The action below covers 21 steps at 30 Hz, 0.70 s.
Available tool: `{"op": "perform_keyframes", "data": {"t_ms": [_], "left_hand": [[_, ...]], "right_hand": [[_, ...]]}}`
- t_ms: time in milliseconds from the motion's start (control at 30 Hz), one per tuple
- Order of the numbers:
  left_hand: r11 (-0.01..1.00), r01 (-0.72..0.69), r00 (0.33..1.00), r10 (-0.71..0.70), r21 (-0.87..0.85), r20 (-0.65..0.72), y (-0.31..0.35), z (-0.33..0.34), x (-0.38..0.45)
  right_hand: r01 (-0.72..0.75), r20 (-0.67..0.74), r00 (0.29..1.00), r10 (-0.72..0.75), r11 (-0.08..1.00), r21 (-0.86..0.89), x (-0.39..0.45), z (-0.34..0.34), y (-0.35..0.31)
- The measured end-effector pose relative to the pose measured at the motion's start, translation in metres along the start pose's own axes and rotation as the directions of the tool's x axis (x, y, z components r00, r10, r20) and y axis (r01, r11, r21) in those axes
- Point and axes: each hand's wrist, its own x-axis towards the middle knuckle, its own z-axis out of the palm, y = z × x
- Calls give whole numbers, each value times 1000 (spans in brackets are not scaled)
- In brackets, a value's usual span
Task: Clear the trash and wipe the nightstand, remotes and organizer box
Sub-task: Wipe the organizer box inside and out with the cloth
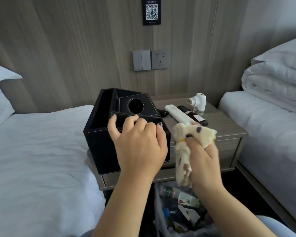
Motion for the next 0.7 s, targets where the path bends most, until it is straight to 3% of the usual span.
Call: {"op": "perform_keyframes", "data": {"t_ms": [67,133,233,333,467,567,667,700], "left_hand": [[999,-43,993,41,-13,-112,-12,7,0],[998,-38,970,23,-58,-243,-29,8,3],[984,-75,943,18,-160,-332,-55,8,5],[973,-120,936,44,-198,-350,-63,8,5],[970,-156,934,84,-186,-348,-64,10,3],[966,-173,929,95,-194,-358,-65,12,3],[964,-178,925,95,-198,-367,-62,13,3],[963,-180,925,96,-201,-369,-62,13,2]], "right_hand": [[40,-115,993,-38,999,10,13,-5,-3],[104,-130,986,-106,994,-26,26,-5,-17],[297,150,948,-282,950,-95,48,15,-46],[550,500,774,-389,805,-225,73,54,-52],[758,841,493,-222,584,-291,104,92,-42],[753,901,429,-69,578,-315,124,99,-43],[825,943,328,-64,505,-252,139,103,-41],[845,944,328,-44,459,-272,151,105,-39]]}}
